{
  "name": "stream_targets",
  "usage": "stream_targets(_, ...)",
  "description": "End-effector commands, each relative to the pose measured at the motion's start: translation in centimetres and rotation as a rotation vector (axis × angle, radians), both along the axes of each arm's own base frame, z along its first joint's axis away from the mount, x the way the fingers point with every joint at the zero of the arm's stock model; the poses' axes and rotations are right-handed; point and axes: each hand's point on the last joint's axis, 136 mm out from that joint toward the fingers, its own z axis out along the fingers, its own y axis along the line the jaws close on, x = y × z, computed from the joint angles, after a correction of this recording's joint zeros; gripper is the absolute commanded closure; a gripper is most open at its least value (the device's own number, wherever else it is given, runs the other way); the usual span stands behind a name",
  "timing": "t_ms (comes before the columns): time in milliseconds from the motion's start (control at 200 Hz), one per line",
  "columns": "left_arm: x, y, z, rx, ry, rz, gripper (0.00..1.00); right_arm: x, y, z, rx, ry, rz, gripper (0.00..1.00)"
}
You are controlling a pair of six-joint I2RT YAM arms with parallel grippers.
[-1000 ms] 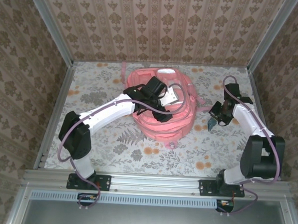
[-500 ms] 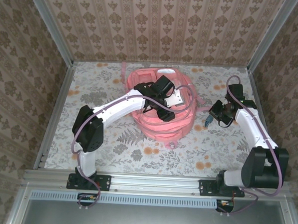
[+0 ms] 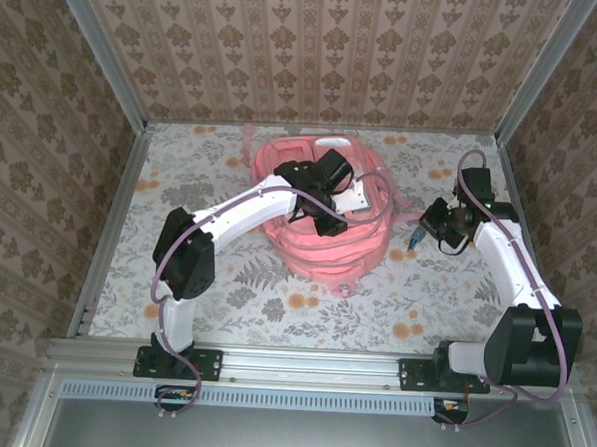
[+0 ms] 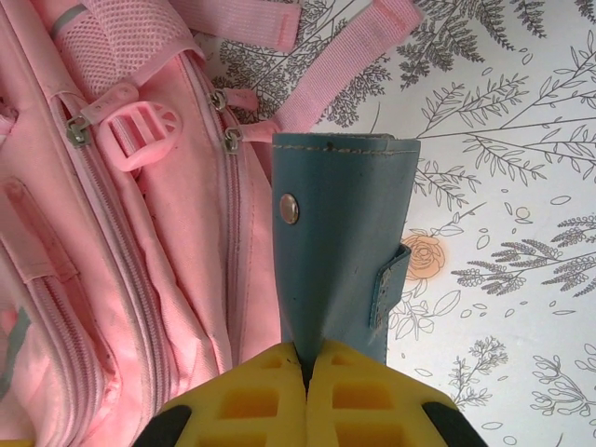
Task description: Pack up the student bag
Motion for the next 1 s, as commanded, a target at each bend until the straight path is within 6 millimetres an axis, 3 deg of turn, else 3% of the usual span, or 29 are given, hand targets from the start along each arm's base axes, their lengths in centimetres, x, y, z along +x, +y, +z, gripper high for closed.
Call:
stream_targets(0,0.4,0.4,0.2,0.030,-0.012,-0.006,0.84,-0.4,0.3,1.1,0.030,-0.025,-0.005,0.93)
stream_targets(235,1.2,0.8,1.2,0.040,-0.080,0.003,1.00,-0.5,0.6,2.1,0.042,-0.051,-0.005,0.93)
stream_targets(515,1.9,1.7,3.3,0.032,-0.179,0.025,1.00,-0.6,1.7,3.6,0.100,-0.102,0.023,0.94)
stream_targets(775,3.6,2.9,7.6,-0.053,-0.372,0.127,1.00,-0.2,7.6,7.9,0.356,-0.297,0.228,0.94)
stream_targets(995,5.8,2.8,11.4,-0.171,-0.530,0.273,1.00,-0.1,13.9,9.1,0.522,-0.370,0.336,0.94)
